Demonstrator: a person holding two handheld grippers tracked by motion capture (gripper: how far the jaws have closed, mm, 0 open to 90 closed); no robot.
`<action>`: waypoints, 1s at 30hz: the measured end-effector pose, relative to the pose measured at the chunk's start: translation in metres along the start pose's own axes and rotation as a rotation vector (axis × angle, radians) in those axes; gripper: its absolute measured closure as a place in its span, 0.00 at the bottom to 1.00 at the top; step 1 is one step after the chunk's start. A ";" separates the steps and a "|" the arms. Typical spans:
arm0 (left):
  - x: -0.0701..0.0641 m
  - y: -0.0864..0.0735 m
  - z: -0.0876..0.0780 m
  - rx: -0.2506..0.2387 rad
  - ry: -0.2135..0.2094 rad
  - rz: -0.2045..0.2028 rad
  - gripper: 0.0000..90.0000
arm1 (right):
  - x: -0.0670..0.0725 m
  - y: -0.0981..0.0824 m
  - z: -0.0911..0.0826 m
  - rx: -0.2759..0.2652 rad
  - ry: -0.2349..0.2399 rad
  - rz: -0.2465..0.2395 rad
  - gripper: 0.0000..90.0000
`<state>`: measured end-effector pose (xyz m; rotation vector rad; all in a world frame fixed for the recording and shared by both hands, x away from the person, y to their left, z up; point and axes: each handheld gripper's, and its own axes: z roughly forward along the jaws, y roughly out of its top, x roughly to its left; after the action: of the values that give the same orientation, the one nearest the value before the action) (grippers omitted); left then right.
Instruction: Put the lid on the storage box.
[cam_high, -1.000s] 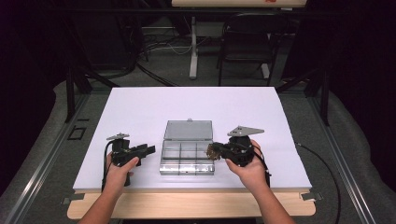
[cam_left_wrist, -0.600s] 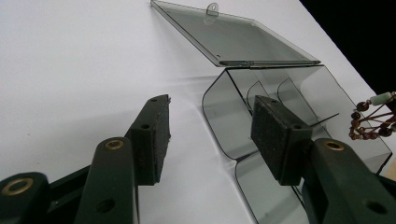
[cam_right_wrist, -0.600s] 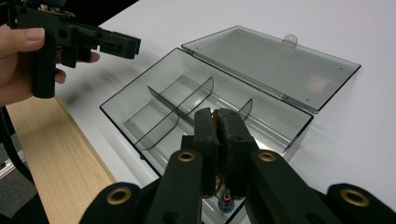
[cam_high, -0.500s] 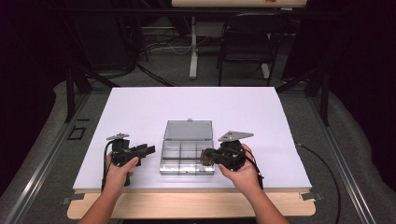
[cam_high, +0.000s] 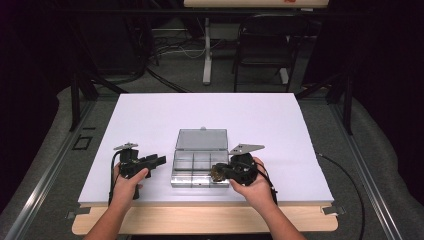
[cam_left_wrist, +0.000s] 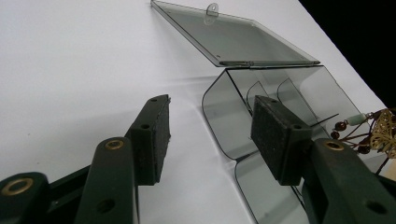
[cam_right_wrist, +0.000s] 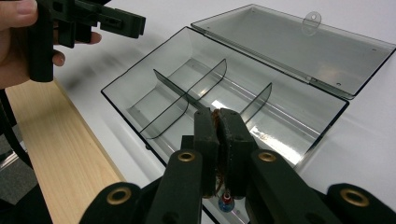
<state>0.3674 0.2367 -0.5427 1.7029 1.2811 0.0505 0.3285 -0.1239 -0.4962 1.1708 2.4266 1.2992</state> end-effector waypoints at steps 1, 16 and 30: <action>0.000 0.000 0.000 -0.001 0.000 0.000 0.53 | 0.000 -0.001 0.001 -0.003 0.002 0.007 0.96; 0.000 0.000 0.000 -0.002 -0.001 0.000 0.53 | -0.007 -0.009 0.013 0.027 -0.008 0.040 0.96; 0.000 0.000 0.000 -0.004 0.000 0.000 0.53 | -0.013 -0.014 0.019 0.045 -0.029 0.052 0.96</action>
<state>0.3675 0.2371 -0.5430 1.6992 1.2796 0.0533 0.3381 -0.1255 -0.5216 1.2627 2.4323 1.2386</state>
